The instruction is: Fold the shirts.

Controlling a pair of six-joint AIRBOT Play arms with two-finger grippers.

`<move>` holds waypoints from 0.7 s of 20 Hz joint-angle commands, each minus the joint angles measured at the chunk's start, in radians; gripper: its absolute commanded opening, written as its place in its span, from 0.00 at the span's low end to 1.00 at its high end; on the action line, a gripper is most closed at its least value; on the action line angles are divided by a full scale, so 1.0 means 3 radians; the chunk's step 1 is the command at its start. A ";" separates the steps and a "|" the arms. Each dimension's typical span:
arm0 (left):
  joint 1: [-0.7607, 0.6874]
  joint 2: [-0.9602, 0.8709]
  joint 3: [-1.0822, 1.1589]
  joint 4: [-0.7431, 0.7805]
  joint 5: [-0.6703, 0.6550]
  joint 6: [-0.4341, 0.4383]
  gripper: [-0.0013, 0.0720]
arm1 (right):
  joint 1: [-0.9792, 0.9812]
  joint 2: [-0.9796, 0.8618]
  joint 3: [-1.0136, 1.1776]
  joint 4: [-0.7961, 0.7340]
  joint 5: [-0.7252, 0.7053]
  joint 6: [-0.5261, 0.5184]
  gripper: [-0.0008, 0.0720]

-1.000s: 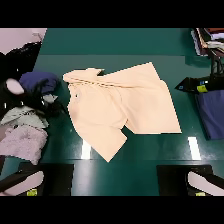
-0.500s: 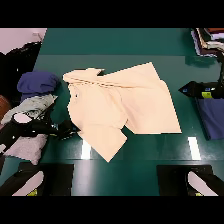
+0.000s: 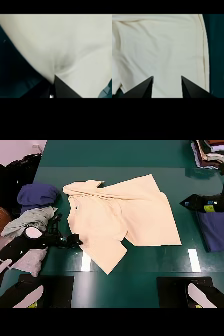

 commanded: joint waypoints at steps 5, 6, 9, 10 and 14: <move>-0.0064 0.0006 0.1055 0.1221 -0.0343 -0.0299 0.05 | -0.0959 0.0008 -0.0735 -0.0430 0.0646 0.0013 0.57; -0.0064 0.0006 0.1190 0.1376 -0.0318 -0.0411 0.05 | -0.1137 0.0006 -0.0913 -0.0443 0.0642 0.0006 0.57; -0.0064 0.0006 0.1297 0.1321 -0.0233 -0.0463 0.05 | -0.1441 0.0004 -0.1413 -0.0409 0.0445 -0.0050 0.57; -0.0064 0.0006 0.1297 0.1311 -0.0235 -0.0463 0.05 | -0.1441 0.0004 -0.1532 -0.0408 0.0365 -0.0058 0.57; -0.0065 0.0006 0.1297 0.1310 -0.0256 -0.0460 0.05 | -0.1268 0.0003 -0.1773 -0.0294 0.0112 -0.0067 0.57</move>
